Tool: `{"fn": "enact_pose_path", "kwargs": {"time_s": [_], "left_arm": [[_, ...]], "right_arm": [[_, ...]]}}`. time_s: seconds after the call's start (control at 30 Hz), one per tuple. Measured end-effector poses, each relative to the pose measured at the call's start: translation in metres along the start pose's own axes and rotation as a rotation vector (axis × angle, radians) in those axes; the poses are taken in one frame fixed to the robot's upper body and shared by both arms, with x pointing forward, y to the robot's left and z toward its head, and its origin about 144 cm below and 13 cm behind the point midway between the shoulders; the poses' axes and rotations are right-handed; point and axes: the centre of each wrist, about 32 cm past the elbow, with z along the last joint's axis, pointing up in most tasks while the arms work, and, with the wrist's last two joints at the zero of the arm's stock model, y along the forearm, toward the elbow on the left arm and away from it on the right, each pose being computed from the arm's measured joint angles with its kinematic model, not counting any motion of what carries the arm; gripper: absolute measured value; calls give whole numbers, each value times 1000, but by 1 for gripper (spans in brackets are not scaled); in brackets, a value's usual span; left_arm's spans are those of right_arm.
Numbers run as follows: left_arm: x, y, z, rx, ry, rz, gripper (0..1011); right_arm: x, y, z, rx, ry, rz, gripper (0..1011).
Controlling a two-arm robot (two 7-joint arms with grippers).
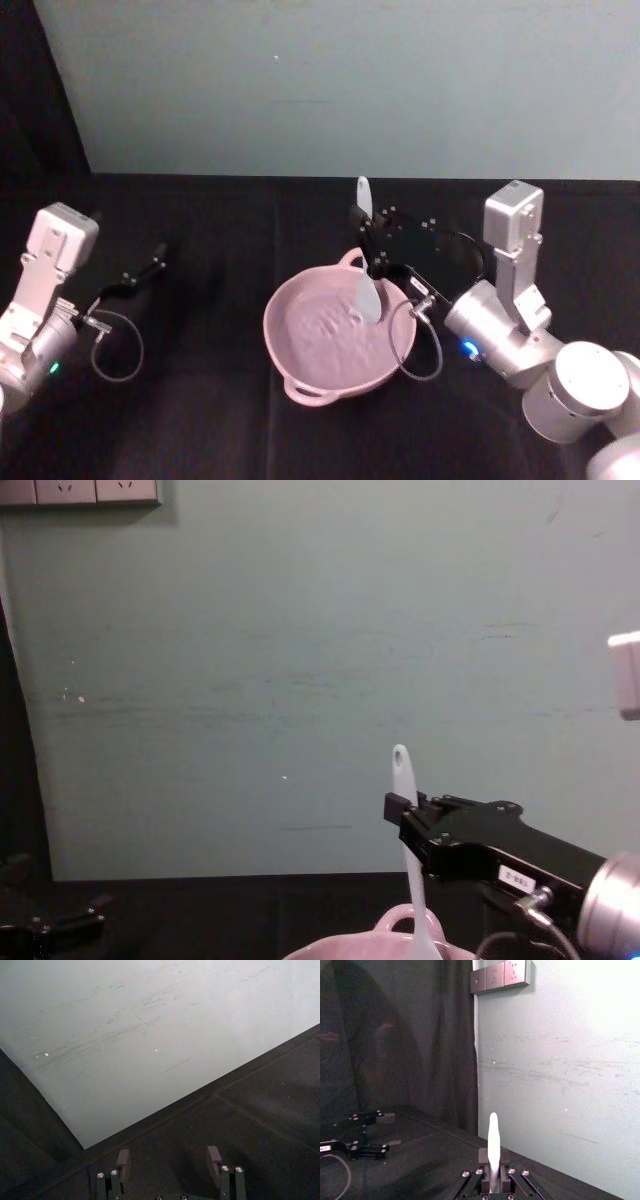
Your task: Use the one hand to pick up the spoon and stir the clear water in the bowl.
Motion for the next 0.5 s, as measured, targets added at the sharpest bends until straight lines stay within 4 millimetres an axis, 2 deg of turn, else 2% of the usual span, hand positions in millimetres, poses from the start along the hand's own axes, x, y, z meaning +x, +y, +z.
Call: {"fn": "enact_pose_path", "kwargs": {"time_s": [0.27,0.5], "left_arm": [[0,0,0,0,0,0,1005],[0,0,0,0,0,0,1005]], "right_arm": [[-16,-14,8,10,20,46,117],[-35,-3,11,33,43,127,117]]}}
